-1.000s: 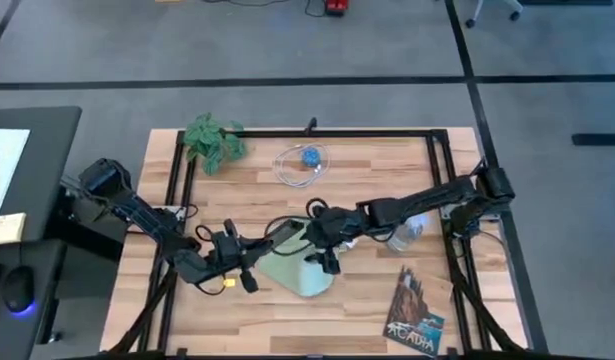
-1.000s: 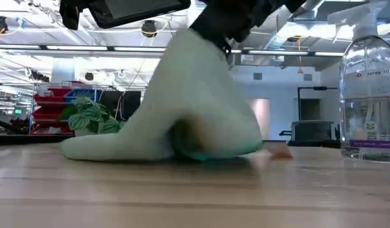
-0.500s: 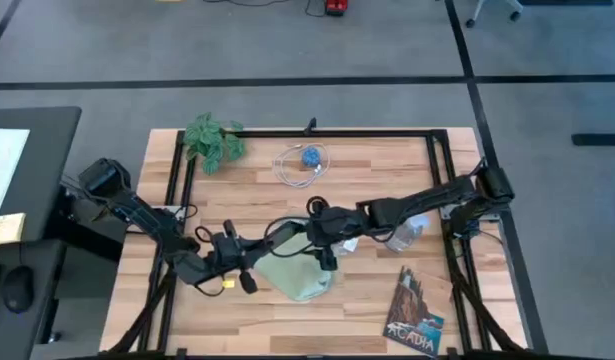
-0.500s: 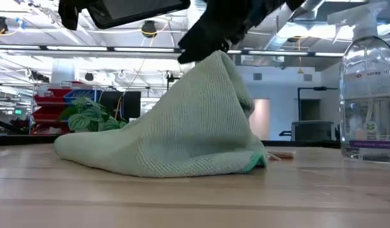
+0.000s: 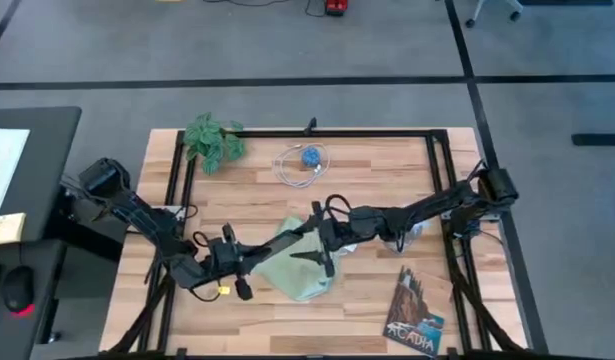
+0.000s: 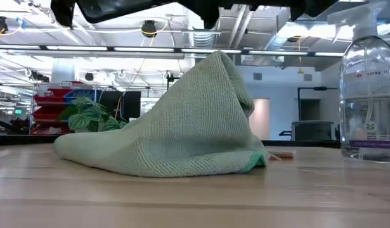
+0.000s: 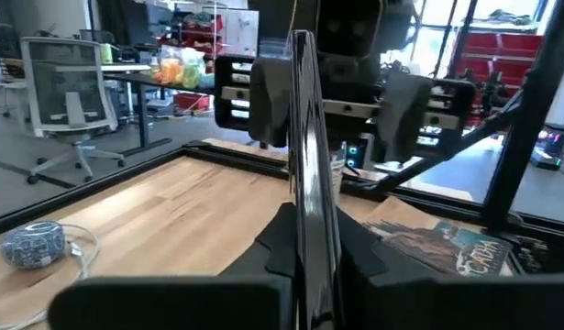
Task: Apply microfiber cloth
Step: Wipe the front of the phone with the light green microfiber cloth
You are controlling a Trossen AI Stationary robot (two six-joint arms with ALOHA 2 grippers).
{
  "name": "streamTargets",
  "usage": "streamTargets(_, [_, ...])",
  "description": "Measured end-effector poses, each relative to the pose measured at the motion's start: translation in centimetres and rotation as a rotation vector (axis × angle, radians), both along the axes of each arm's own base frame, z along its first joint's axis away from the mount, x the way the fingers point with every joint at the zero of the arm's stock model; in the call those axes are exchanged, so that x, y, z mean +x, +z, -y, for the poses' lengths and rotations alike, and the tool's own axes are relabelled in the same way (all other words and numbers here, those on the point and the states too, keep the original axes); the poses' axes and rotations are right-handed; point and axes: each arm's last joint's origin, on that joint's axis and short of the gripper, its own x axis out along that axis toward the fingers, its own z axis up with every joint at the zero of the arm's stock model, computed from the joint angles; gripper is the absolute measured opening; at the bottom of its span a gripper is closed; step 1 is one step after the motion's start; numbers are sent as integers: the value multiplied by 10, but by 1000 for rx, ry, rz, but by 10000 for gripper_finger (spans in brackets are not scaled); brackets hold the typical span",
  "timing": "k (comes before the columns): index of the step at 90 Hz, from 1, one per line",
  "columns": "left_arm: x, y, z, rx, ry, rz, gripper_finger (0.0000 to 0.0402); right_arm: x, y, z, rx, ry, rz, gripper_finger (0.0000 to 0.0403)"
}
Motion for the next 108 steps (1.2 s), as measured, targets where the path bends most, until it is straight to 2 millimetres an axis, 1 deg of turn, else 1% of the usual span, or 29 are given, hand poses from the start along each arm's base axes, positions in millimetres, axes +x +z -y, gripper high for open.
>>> streamTargets(6, [0,0,0,-2,-1,2,8,0,0,1,1,-3,3,149])
streamTargets(18, [0,0,0,-5,-14,1,8,0,0,1,1,0,3,38])
streamTargets(22, [0,-1,1,2,-23,-4,8,0,0,1,2,9,2,23])
streamTargets(31, [2,-2,0,-4,-38,-7,9,-2,6,2,14,7,-43,22])
streamTargets(40, [4,-3,-2,-21,-49,-13,14,-2,22,6,-14,2,-156,22])
streamTargets(58, [12,-8,-11,-46,-79,-39,50,3,45,5,-107,-5,-373,21])
streamTargets(68, [15,-12,-15,-53,-105,-68,80,1,47,7,-138,-9,-492,21])
streamTargets(80, [18,-15,-17,-43,-145,-99,110,-2,50,11,-148,-11,-564,21])
streamTargets(87, [21,-17,-20,-37,-183,-127,120,-3,50,12,-149,6,-592,21])
streamTargets(98, [26,-21,-26,-5,-207,-223,129,1,42,14,-149,38,-618,21])
streamTargets(108, [33,-16,-29,27,-180,-292,137,3,40,14,-150,52,-624,21])
